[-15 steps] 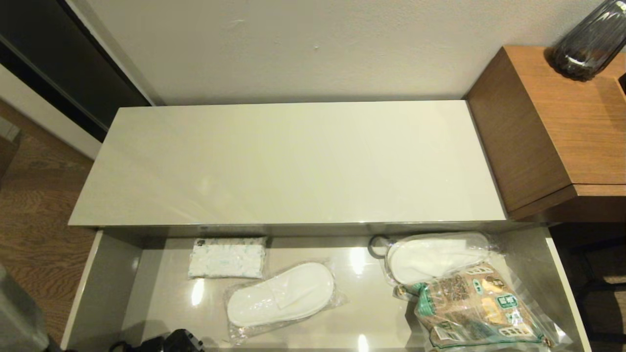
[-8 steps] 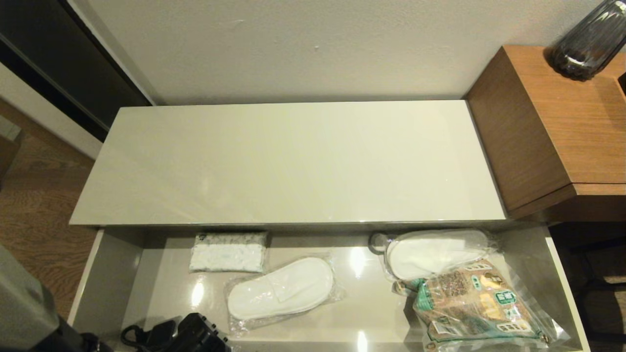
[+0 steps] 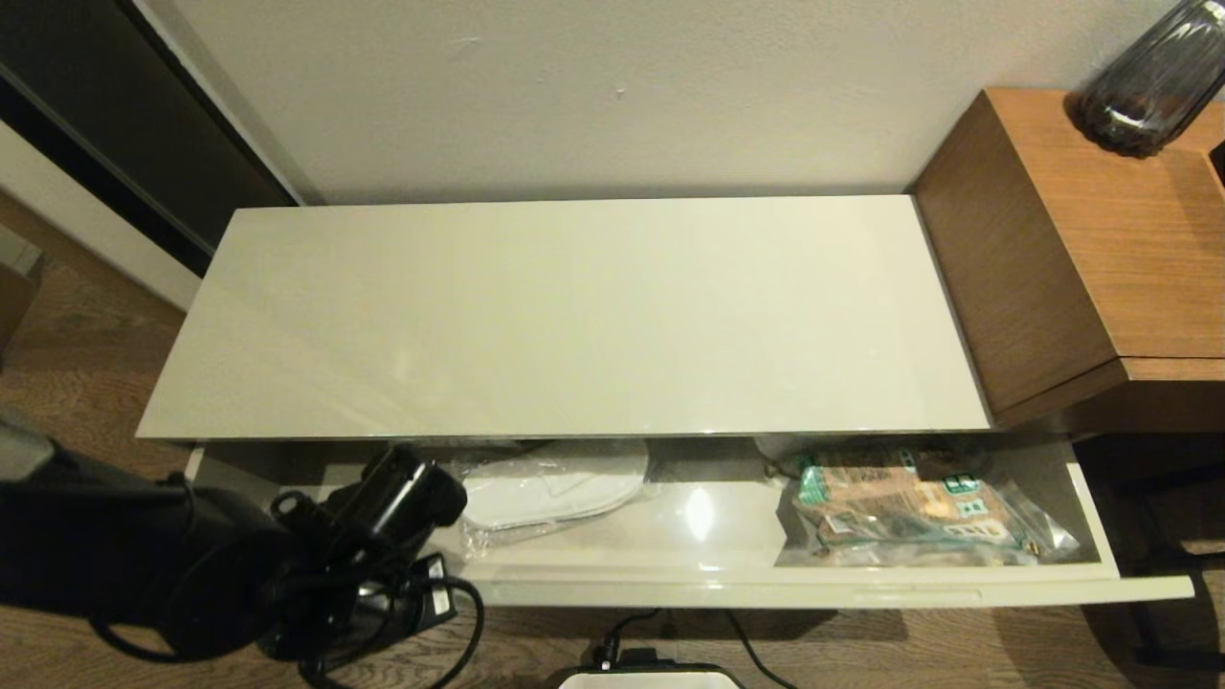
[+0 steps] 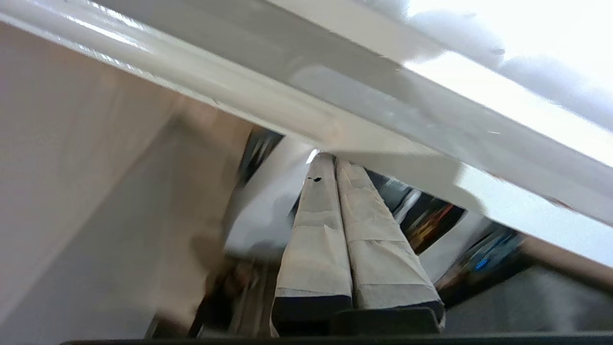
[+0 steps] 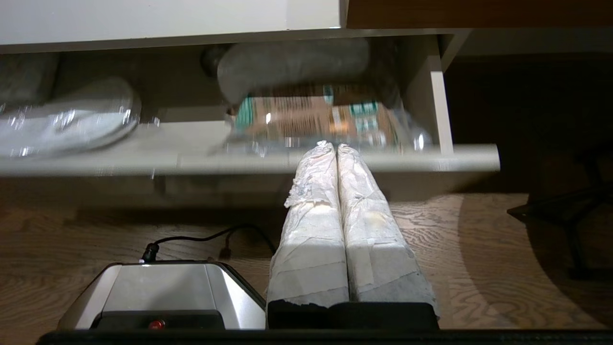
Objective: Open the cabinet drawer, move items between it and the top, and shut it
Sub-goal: Close the drawer, then open the drawer
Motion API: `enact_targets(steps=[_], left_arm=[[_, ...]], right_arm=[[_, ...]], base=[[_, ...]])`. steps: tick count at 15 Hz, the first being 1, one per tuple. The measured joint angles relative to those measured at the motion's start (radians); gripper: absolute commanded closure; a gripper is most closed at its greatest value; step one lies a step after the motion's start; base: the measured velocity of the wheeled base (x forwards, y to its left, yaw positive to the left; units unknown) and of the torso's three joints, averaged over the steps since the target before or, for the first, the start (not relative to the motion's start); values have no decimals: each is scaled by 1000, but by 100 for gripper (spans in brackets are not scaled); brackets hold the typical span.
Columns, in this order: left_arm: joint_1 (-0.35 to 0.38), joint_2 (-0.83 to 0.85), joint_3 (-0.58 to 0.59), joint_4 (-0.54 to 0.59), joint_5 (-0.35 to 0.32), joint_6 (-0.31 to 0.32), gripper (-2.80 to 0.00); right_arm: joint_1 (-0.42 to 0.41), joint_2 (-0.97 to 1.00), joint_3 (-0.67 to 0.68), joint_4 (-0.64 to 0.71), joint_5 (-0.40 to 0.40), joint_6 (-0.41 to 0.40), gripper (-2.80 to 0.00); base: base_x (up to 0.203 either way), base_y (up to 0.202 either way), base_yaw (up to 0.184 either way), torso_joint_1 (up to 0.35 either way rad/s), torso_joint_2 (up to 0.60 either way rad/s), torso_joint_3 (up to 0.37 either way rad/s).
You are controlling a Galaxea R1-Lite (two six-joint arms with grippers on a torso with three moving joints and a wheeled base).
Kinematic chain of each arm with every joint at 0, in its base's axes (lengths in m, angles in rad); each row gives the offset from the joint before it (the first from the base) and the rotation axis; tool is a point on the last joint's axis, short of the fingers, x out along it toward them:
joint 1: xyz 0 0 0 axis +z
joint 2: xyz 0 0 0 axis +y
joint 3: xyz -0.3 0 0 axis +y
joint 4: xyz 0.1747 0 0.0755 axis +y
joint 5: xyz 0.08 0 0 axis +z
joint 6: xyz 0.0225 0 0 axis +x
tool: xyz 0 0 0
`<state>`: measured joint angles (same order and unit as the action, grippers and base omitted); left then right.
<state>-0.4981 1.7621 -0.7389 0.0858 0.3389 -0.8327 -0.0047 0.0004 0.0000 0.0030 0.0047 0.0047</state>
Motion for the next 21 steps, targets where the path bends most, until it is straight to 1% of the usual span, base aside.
enact_targets(steps=[3,5,7,8,10,12,14,16,18,19,21], left_arm=[[107,12,-293,131,5,102,0],[180,35,-478,244,4,162,0],[241,45,-612,371,1,198,0],[255,30,-638,417,-1,204,0],[267,-46,-663,491,-2,209,0],[271,-158,-669,578,-2,219,0],[273,-289,-656,651,2,259,0],[273,-469,-604,696,30,350,0],[275,-660,-527,729,81,466,0],[277,-764,-481,759,107,527,0],[288,-945,-410,847,144,619,0]], right_arm=[[0,0,0,0,1,0,0],[0,0,0,-1,1,0,0],[1,0,0,0,0,0,0],[0,0,0,0,0,0,0],[0,0,0,0,0,0,0],[0,0,0,0,0,0,0],[0,0,0,0,0,0,0],[0,0,0,0,0,0,0],[0,0,0,0,0,0,0],[0,0,0,0,1,0,0],[0,0,0,0,0,0,0]], base=[[0,0,0,0,0,0],[0,0,0,0,0,0],[0,0,0,0,0,0],[0,0,0,0,0,0],[0,0,0,0,0,0],[0,0,0,0,0,0],[0,0,0,0,0,0],[0,0,0,0,0,0],[0,0,0,0,0,0],[0,0,0,0,0,0],[0,0,0,0,0,0]])
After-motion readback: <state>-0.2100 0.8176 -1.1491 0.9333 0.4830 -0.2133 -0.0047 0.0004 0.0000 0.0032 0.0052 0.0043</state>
